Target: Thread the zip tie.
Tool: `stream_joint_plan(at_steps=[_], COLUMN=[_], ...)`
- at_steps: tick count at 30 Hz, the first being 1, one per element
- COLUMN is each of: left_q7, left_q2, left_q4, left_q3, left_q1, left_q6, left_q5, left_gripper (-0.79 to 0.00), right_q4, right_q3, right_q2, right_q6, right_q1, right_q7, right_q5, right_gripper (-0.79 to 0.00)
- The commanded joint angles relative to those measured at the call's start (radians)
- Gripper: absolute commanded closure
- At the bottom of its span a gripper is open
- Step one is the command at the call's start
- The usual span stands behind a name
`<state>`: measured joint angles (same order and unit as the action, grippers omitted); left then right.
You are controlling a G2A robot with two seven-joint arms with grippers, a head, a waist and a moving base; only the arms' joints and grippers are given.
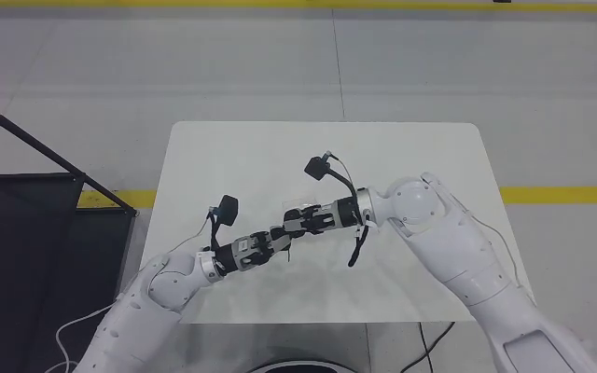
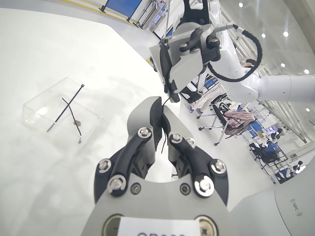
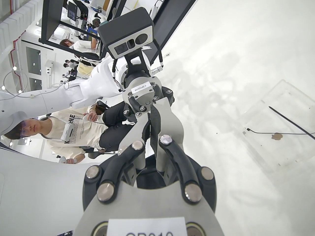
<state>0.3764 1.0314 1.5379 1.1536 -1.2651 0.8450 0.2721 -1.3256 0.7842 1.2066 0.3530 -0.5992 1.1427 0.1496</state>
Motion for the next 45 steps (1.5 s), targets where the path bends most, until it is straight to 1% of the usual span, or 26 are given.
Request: stream_joint_plan(at_steps=[1, 2, 3, 15, 16, 17, 19, 21, 25, 30, 34, 38, 40, 45], left_q7=[-0.003, -0.005, -0.007, -0.01, -0.007, -0.006, -0.008, -0.018, -0.022, -0.113, -0.181, -0.21, -0.216, -0.224], left_q2=[0.001, 0.001, 0.001, 0.004, 0.005, 0.005, 0.006, 0.007, 0.007, 0.013, 0.018, 0.024, 0.026, 0.032], left_q4=[-0.001, -0.002, -0.003, -0.011, -0.013, -0.014, -0.016, -0.018, -0.02, -0.02, -0.015, -0.015, -0.017, -0.021], left_q3=[0.001, 0.001, 0.002, 0.002, 0.0, -0.001, -0.001, 0.001, 0.005, 0.026, 0.038, 0.036, 0.032, 0.024], left_q1=[0.0, 0.0, 0.001, 0.002, 0.003, 0.005, 0.007, 0.007, 0.007, -0.006, -0.017, -0.019, -0.017, -0.01], left_q6=[0.0, -0.001, -0.003, -0.004, -0.004, -0.004, -0.006, -0.006, -0.004, -0.003, 0.0, 0.002, 0.004, -0.004], left_q5=[0.001, 0.001, 0.0, -0.005, -0.007, -0.008, -0.01, -0.012, -0.012, -0.031, -0.015, -0.002, 0.001, 0.006], left_gripper=[0.0, 0.0, 0.0, 0.0, 0.0, 0.0, 0.0, 0.0, 0.0, 0.0, 0.0, 0.0, 0.0, 0.0], right_q4=[0.003, 0.004, 0.005, -0.016, -0.021, -0.025, -0.032, -0.034, -0.028, -0.021, -0.031, -0.052, -0.056, -0.054], right_q3=[0.001, 0.003, 0.006, 0.053, 0.054, 0.054, 0.056, 0.057, 0.06, 0.064, 0.068, 0.071, 0.07, 0.062], right_q2=[0.001, 0.001, 0.001, -0.012, -0.013, -0.013, -0.014, -0.014, -0.015, -0.016, -0.019, -0.023, -0.024, -0.021], right_q6=[-0.006, -0.008, -0.009, 0.014, 0.018, 0.015, 0.005, 0.003, 0.006, 0.019, 0.057, 0.077, 0.085, 0.101], right_q1=[0.002, 0.002, 0.002, -0.029, -0.032, -0.035, -0.039, -0.043, -0.047, -0.056, -0.078, -0.103, -0.11, -0.112], right_q7=[-0.001, -0.002, -0.006, -0.02, -0.025, -0.03, -0.039, -0.04, -0.036, -0.034, -0.028, -0.042, -0.052, -0.056], right_q5=[0.001, 0.002, 0.003, -0.021, -0.032, -0.041, -0.052, -0.055, -0.053, -0.048, -0.051, -0.076, -0.084, -0.085], right_gripper=[-0.366, -0.699, -0.785, -0.782, -0.754, -0.696, -0.616, -0.588, -0.502, -0.437, -0.434, -0.468, -0.471, -0.422])
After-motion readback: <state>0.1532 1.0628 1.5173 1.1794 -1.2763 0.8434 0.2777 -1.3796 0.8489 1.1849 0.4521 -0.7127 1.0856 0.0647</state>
